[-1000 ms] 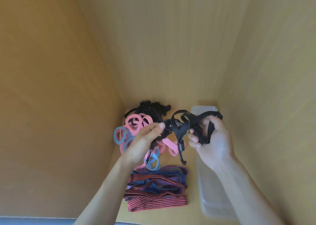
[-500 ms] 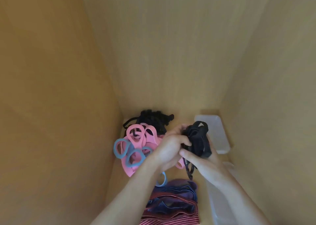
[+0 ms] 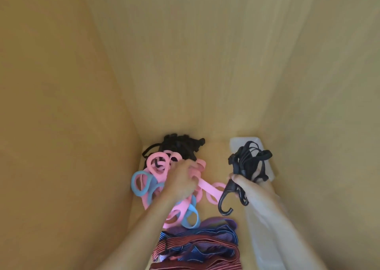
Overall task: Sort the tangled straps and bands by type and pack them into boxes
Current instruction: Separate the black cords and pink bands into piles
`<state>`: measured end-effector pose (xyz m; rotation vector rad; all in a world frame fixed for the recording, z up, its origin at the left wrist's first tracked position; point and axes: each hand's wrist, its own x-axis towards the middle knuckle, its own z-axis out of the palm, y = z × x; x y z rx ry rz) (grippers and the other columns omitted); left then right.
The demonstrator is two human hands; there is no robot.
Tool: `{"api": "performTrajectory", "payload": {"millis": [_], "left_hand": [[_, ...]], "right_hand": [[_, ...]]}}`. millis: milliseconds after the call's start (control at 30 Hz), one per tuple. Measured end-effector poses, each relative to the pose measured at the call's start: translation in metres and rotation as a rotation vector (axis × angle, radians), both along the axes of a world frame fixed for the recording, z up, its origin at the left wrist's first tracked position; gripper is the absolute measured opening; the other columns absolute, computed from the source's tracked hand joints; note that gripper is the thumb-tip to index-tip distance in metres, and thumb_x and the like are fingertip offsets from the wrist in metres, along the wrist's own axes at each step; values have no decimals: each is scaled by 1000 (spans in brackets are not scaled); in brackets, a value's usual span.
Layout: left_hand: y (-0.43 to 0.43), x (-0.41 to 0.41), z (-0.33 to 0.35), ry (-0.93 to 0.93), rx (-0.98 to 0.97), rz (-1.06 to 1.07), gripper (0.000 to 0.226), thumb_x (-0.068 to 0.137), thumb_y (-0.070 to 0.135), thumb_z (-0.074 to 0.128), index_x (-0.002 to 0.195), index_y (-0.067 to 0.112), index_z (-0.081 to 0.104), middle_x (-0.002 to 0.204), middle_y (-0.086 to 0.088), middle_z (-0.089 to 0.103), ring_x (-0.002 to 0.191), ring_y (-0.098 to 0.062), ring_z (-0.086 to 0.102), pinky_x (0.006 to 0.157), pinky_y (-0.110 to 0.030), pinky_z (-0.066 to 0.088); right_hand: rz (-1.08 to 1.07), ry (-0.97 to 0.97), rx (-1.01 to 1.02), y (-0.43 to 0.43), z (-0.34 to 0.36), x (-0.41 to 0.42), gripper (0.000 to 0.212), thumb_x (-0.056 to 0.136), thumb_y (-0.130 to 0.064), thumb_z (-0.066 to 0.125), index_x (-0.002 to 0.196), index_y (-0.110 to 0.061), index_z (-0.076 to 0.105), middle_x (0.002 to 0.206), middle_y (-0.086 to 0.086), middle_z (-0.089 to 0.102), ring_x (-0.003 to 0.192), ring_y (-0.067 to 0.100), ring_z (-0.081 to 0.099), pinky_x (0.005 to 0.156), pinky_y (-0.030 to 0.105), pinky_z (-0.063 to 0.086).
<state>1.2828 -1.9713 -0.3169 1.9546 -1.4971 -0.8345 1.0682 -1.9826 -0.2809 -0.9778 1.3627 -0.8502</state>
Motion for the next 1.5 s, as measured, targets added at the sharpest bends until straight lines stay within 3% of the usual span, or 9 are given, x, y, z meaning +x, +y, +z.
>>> {"api": "performTrajectory", "payload": {"millis": [167,300,467,633,767,1167,1267,1400,1500], "left_hand": [[10,-26,-38,-608,-20,-447,54,78,48,58,129,29,57,144,0,44,134,-25,30,107,-40,30],[4,-19,-41,-810,-22,-413,34,84,39,57,114,22,62,145,-5,43,133,-28,29,109,-43,28],[6,-14,-38,-879,-17,-332,35,81,16,54,114,18,66,141,-4,44,131,-30,31,106,-43,28],[10,15,-22,-824,-67,-146,45,77,23,52,119,18,66,137,-1,49,134,-29,35,112,-41,28],[19,44,-13,-721,-173,31,35,55,14,82,88,10,73,116,-12,66,115,-38,59,96,-47,49],[29,58,-35,-624,38,265,47,79,25,60,125,19,60,142,-1,45,137,-24,34,112,-42,32],[28,55,-39,-625,58,278,47,78,27,59,124,20,58,143,-2,44,137,-25,34,113,-44,31],[29,48,-43,-602,89,298,53,78,27,54,130,18,54,150,-4,37,143,-27,27,119,-48,22],[30,46,-45,-575,100,308,56,78,25,53,133,18,52,153,-4,33,146,-27,21,122,-47,16]], "right_hand": [[54,95,-52,-6,11,0,7,87,-10,75,85,-4,71,56,0,66,43,9,55,42,16,41],[105,168,-67,-23,8,10,12,86,-12,77,88,-2,70,58,3,69,46,10,61,39,14,41],[152,263,-76,-53,-11,30,18,82,-16,76,96,-19,64,82,5,74,75,26,73,70,39,62],[267,497,-138,-70,-37,57,21,80,-18,71,93,-25,57,80,-4,67,69,18,68,58,31,56],[326,620,-116,-78,-54,74,12,81,-16,67,91,-19,61,79,2,66,76,23,67,63,32,54],[411,767,-23,-67,-47,82,36,83,-40,64,108,-16,56,99,3,69,89,25,68,81,40,59],[414,885,-163,-67,-29,86,45,84,-40,64,120,-16,51,124,6,52,113,29,56,95,42,50],[421,716,-495,-74,-1,119,53,88,-44,64,134,-22,53,130,2,49,123,26,49,104,41,43],[691,839,-555,-89,2,155,71,82,-60,64,144,-30,44,143,2,42,134,28,38,113,50,33]]}}
